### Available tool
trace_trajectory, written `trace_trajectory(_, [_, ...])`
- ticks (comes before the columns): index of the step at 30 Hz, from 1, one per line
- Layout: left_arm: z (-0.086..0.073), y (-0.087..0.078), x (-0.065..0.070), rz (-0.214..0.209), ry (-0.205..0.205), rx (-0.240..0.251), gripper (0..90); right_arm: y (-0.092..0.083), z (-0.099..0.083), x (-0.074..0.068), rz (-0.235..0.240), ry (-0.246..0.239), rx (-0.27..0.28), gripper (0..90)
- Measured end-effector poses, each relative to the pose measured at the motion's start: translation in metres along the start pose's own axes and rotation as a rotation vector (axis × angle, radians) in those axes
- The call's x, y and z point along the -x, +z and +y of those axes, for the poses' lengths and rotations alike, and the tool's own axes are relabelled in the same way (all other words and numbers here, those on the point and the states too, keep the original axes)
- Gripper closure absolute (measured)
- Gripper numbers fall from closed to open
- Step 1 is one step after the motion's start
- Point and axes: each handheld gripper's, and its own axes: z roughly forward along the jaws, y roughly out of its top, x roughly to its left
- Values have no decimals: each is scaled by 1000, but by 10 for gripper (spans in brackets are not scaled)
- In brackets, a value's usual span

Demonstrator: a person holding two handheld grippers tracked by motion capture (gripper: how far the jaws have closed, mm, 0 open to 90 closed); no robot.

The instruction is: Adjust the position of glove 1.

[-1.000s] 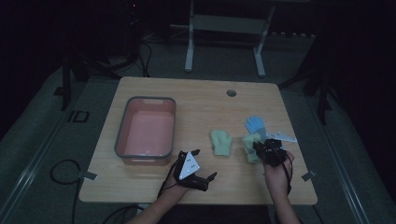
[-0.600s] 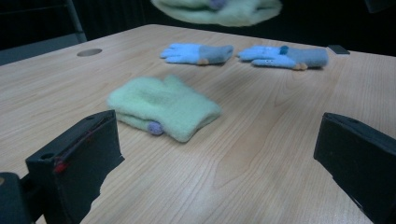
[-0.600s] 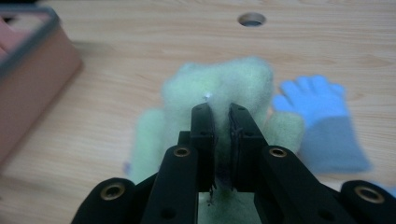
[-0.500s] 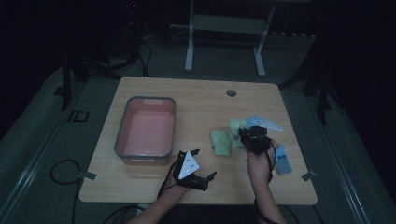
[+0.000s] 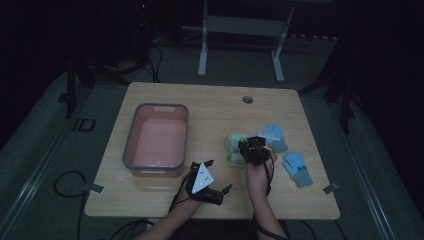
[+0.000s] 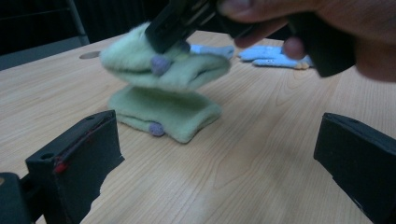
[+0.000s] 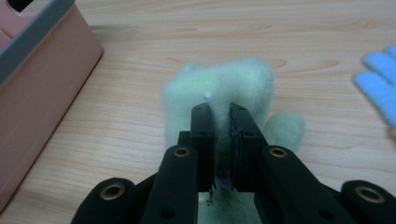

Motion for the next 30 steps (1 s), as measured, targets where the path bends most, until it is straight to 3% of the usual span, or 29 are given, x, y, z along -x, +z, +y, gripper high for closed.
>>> trace_trajectory(8, [0, 0, 0, 1, 5, -2, 7, 16, -10, -1, -19, 35, -30, 816])
trace_trajectory(16, [0, 1, 2, 6, 16, -9, 7, 29, -21, 0, -31, 7, -65, 789])
trace_trajectory(23, [0, 0, 0, -21, 8, -2, 7, 25, -20, 0, -15, -12, -68, 734])
trace_trajectory(30, [0, 1, 0, -12, 3, -9, 7, 9, -9, 6, 4, -85, -72, 641])
